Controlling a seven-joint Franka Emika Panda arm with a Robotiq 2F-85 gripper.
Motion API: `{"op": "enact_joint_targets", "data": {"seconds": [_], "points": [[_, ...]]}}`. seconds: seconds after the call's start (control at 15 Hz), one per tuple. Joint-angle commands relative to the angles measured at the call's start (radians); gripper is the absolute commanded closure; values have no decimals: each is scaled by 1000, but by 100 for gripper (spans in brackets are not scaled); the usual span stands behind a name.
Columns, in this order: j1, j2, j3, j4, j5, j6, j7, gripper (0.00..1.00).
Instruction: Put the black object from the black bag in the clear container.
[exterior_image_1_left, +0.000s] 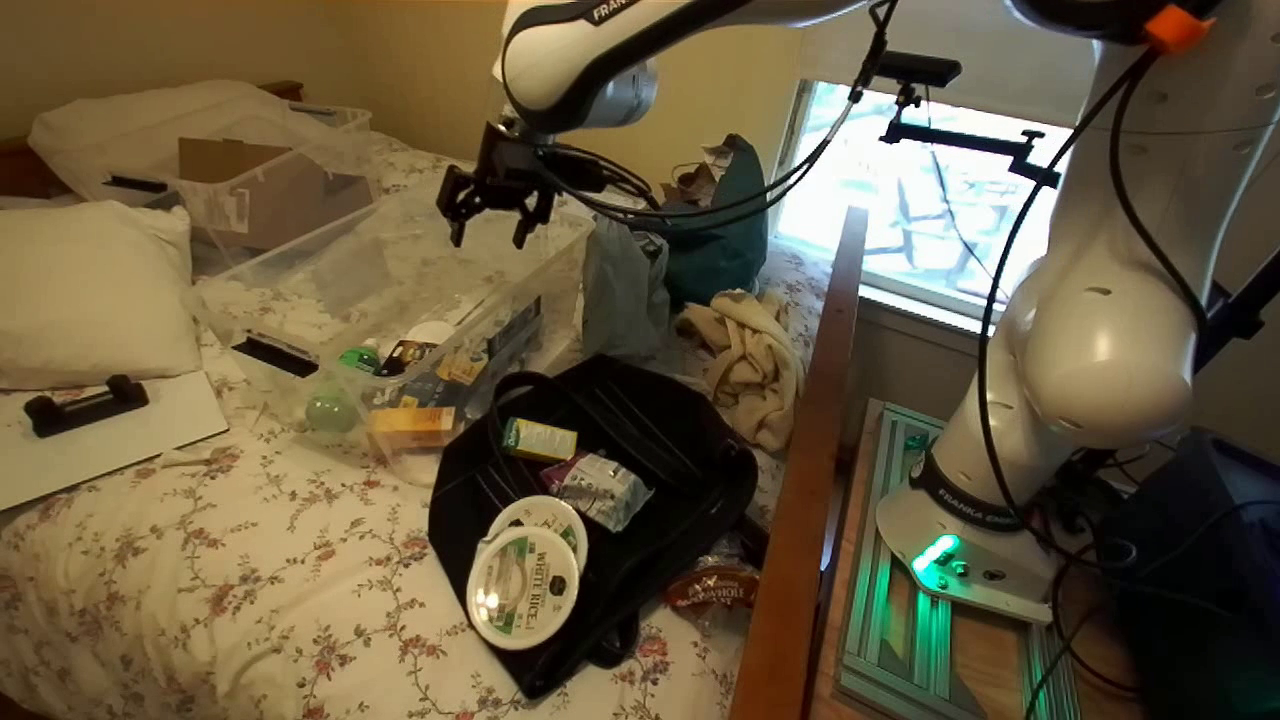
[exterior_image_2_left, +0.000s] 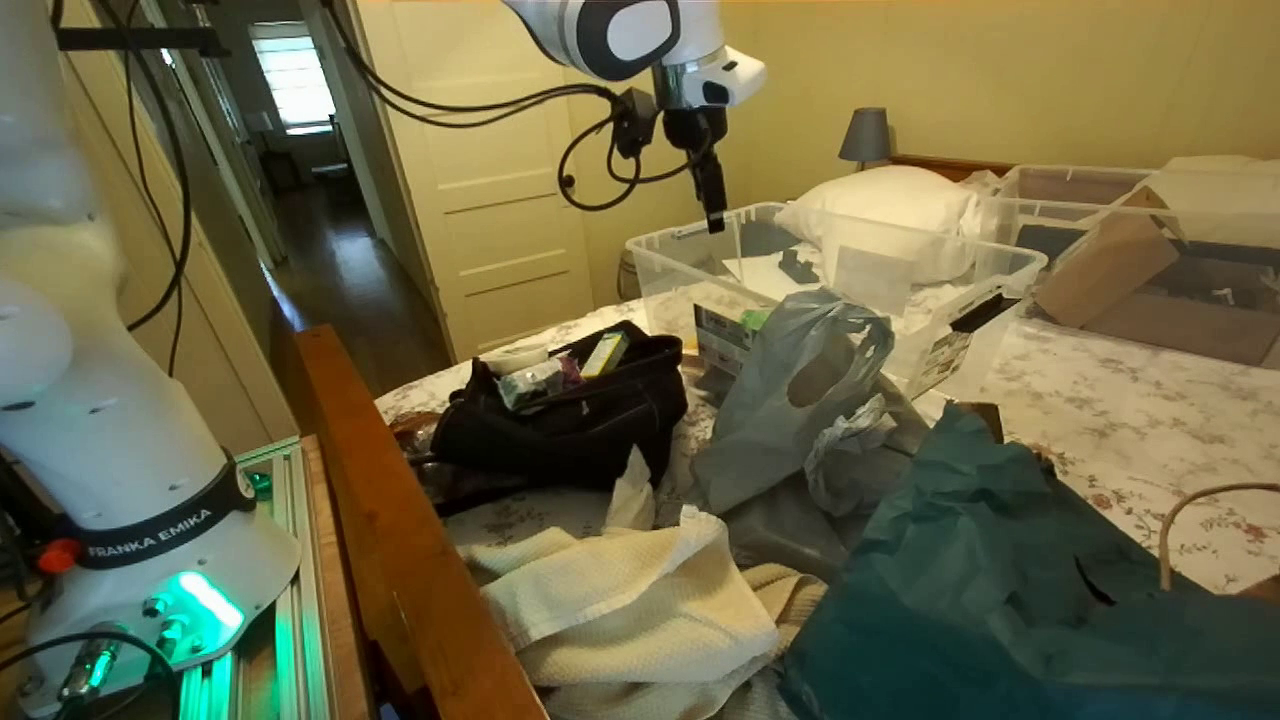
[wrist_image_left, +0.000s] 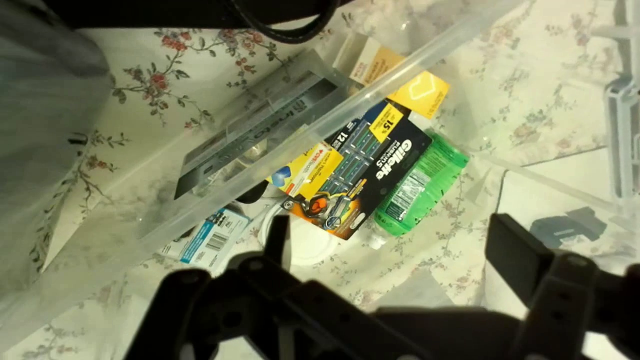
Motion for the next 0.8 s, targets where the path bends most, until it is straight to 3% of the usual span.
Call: {"op": "enact_joint_targets", "data": {"seconds": [0.0,0.4,0.47,0.73], "points": [[-9,-103,8,-129,-23,40,-161,0],[-28,-190,30,-228,88,78,-418,0],[-19,-138,18,-168,41,53,-347,0],[-20,-167,19,-199,55,59,-386,0]]}}
